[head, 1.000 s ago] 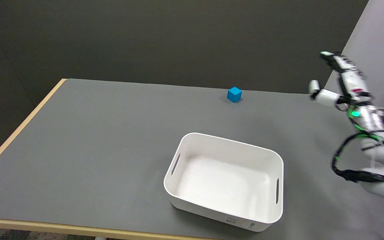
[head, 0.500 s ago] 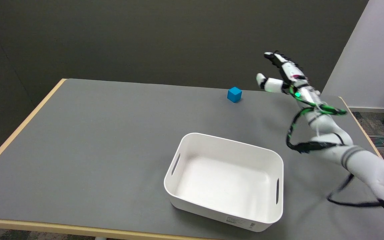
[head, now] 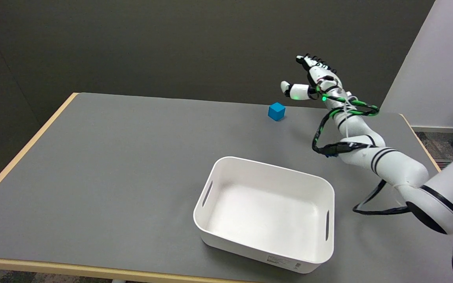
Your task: Pick up blue wooden cube.
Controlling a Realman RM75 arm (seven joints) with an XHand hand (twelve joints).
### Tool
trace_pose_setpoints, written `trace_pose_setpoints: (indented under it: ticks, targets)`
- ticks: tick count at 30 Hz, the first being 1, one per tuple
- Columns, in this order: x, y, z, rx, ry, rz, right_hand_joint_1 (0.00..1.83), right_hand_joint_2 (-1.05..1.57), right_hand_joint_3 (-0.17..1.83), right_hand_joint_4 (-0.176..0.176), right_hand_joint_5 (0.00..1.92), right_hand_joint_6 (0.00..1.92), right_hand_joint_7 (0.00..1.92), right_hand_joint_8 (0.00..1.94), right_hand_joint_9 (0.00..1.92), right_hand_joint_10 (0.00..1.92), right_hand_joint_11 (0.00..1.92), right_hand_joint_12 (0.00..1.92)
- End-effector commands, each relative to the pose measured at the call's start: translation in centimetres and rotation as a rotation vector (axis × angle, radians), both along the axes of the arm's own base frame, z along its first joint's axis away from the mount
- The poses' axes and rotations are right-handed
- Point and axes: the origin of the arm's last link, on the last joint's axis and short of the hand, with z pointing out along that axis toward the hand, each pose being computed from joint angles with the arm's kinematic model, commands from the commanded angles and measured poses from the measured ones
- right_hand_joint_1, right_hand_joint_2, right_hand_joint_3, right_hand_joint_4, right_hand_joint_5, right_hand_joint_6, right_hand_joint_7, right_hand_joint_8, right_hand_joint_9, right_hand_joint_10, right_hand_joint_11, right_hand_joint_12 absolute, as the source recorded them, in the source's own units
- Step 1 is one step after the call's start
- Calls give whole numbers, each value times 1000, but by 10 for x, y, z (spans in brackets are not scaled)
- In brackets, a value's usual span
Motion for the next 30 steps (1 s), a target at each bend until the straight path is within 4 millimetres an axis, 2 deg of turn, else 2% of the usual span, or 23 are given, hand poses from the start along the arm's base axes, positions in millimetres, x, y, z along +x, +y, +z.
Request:
trace_pose_setpoints:
  ticks: [1, 6, 9, 11, 13, 16, 21, 26, 28, 30]
  targets:
    - [-14, -32, -50, 22, 73, -154, 332, 558, 942, 27, 47, 302, 41, 143, 12, 375, -1, 695]
    - [-20, -33, -65, 51, 65, -170, 318, 552, 945, 25, 51, 294, 52, 140, 20, 375, -1, 707]
    - [-23, -34, -70, 61, 61, -188, 479, 557, 998, 15, 70, 270, 101, 34, 49, 341, 8, 612]
    - [-27, -34, -72, 64, 56, -205, 468, 571, 1007, 14, 68, 299, 100, 47, 47, 365, 7, 630]
    - [-30, -33, -72, 61, 55, -214, 459, 578, 1010, 14, 68, 303, 100, 56, 46, 372, 7, 636]
    - [-34, -31, -70, 54, 49, -225, 308, 545, 953, 25, 59, 322, 77, 146, 30, 410, -1, 744]
    - [-41, -27, -69, 51, 43, -236, 312, 548, 957, 24, 61, 320, 81, 156, 31, 423, -1, 758]
    - [-49, -23, -68, 48, 41, -251, 325, 556, 950, 22, 61, 325, 73, 171, 29, 437, -1, 795]
    - [-51, -21, -66, 43, 42, -256, 498, 546, 995, 17, 42, 353, 72, 158, 18, 446, 0, 740]
    - [-52, -19, -62, 32, 39, -258, 501, 547, 995, 16, 41, 355, 72, 159, 18, 447, -1, 741]
